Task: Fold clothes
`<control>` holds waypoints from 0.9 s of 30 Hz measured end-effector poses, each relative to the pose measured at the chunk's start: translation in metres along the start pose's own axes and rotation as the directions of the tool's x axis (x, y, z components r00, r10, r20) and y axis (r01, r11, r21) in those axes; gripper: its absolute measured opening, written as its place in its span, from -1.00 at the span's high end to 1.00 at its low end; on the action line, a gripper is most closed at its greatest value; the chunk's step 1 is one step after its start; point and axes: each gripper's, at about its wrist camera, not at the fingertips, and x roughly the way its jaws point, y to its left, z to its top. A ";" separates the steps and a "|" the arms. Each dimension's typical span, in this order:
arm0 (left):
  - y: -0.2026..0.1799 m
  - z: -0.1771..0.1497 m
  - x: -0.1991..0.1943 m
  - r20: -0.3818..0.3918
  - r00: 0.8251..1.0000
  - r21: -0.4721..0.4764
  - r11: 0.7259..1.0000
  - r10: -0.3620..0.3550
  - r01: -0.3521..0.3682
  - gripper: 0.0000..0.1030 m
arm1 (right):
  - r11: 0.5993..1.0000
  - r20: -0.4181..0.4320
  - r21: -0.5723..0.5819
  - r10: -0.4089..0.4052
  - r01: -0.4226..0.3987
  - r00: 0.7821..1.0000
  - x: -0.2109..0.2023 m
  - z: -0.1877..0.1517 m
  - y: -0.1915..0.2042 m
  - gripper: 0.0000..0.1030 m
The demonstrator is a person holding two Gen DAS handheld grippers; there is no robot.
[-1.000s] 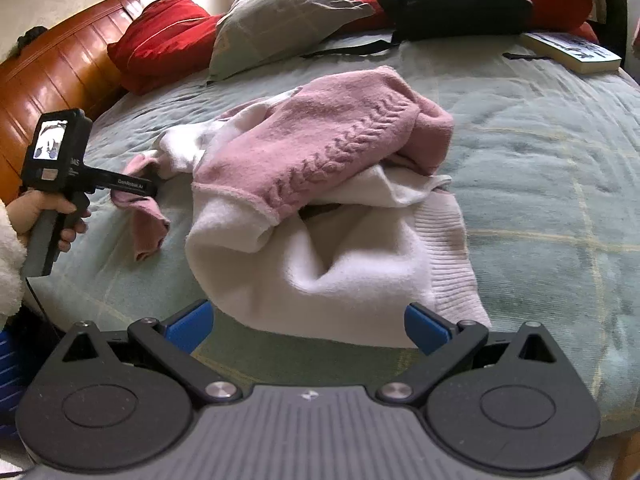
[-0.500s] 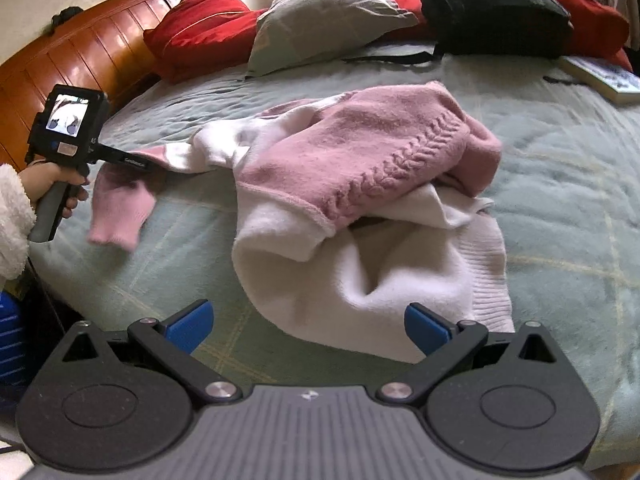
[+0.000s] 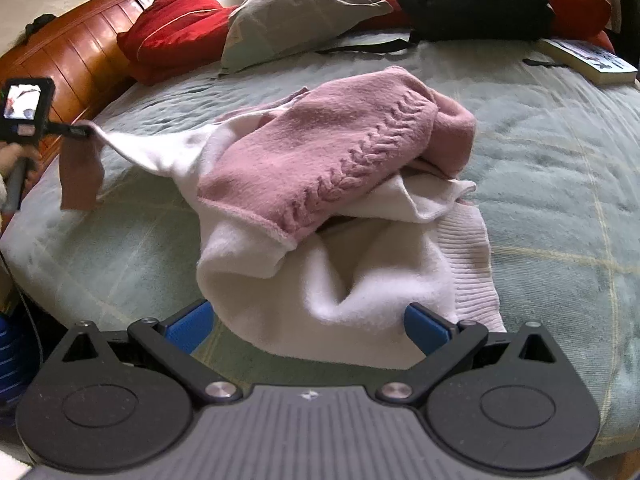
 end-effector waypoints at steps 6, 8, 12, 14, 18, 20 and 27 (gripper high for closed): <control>0.001 -0.001 0.008 0.033 0.999 0.033 0.999 -0.015 0.014 -0.99 | 1.000 -0.007 -0.008 -0.002 0.002 1.000 0.004 0.003 0.007 -1.00; -0.006 -0.014 0.019 -0.009 0.999 0.056 0.998 -0.036 0.036 -0.99 | 1.000 -0.009 -0.012 -0.004 0.004 1.000 0.004 0.003 0.008 -1.00; -0.012 -0.041 0.039 -0.100 0.993 0.072 0.994 -0.069 0.076 -0.99 | 1.000 -0.013 -0.021 -0.008 0.007 1.000 0.005 0.005 0.010 -1.00; -0.011 -0.054 0.045 -0.130 0.989 0.068 0.994 -0.077 0.086 -0.99 | 1.000 -0.014 -0.022 -0.009 0.009 1.000 0.005 0.005 0.011 -1.00; 0.004 -0.069 0.055 -0.170 0.975 -0.012 0.989 -0.145 0.145 -0.99 | 1.000 -0.014 -0.023 -0.014 0.014 1.000 0.006 0.005 0.012 -1.00; 0.011 -0.072 0.057 -0.176 0.970 -0.045 0.985 -0.169 0.164 -0.99 | 1.000 -0.018 -0.025 -0.016 0.015 1.000 0.007 0.005 0.013 -1.00; 0.016 -0.070 0.045 -0.109 0.963 -0.091 0.967 -0.246 0.237 -0.99 | 0.999 -0.024 -0.029 -0.019 0.019 1.000 0.009 0.004 0.017 -1.00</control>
